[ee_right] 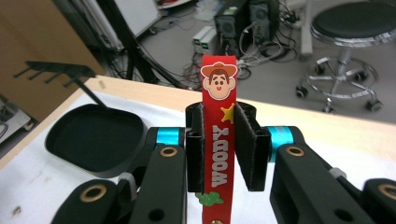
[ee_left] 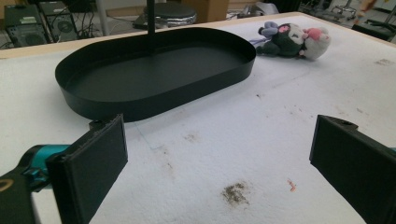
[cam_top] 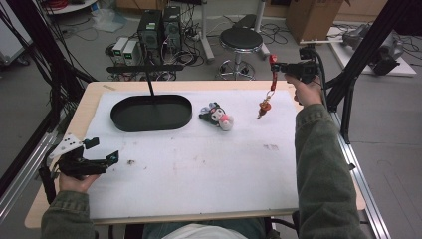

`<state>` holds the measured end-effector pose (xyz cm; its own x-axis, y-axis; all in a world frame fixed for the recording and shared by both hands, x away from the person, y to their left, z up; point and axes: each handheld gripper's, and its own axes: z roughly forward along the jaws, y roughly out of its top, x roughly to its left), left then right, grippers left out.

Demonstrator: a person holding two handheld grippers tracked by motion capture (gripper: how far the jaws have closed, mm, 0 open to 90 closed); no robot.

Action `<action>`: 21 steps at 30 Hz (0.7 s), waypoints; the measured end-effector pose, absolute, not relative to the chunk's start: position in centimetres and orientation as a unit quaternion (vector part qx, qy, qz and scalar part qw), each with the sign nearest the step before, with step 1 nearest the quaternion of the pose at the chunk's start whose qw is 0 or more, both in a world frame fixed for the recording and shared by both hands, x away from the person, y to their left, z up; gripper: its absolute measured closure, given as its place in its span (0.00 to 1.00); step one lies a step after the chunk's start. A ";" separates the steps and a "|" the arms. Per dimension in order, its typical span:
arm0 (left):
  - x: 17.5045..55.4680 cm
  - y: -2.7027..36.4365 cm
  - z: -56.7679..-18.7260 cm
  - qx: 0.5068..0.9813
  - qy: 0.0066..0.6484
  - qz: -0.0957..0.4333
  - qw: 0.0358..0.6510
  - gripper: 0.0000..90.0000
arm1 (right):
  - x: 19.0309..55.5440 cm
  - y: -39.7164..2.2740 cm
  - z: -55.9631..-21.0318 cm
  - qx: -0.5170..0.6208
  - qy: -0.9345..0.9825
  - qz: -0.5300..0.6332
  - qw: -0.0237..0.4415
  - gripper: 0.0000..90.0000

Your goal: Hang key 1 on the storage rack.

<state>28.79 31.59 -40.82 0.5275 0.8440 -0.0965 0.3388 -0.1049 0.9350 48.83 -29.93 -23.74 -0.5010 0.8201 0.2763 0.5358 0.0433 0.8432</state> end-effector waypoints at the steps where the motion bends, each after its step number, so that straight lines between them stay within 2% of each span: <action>1: 28.8 31.6 -40.8 0.703 0.421 0.243 0.519 0.05 | 48.8 -29.5 -23.5 0.477 0.709 0.502 0.137 0.84; 10: 28.8 31.7 -40.9 0.703 0.423 0.243 0.517 0.05 | 49.2 -25.7 -22.0 0.446 0.730 0.498 0.141 0.84; 21: 28.9 31.4 -40.9 0.704 0.421 0.241 0.519 0.05 | 49.4 -22.0 -21.3 0.426 0.731 0.521 0.111 0.84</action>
<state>28.95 31.40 -40.87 0.5302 0.8423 -0.0974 0.3430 -0.1080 0.9331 49.42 -22.00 -21.34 -0.6119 0.7390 0.2819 0.5074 0.0934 0.8566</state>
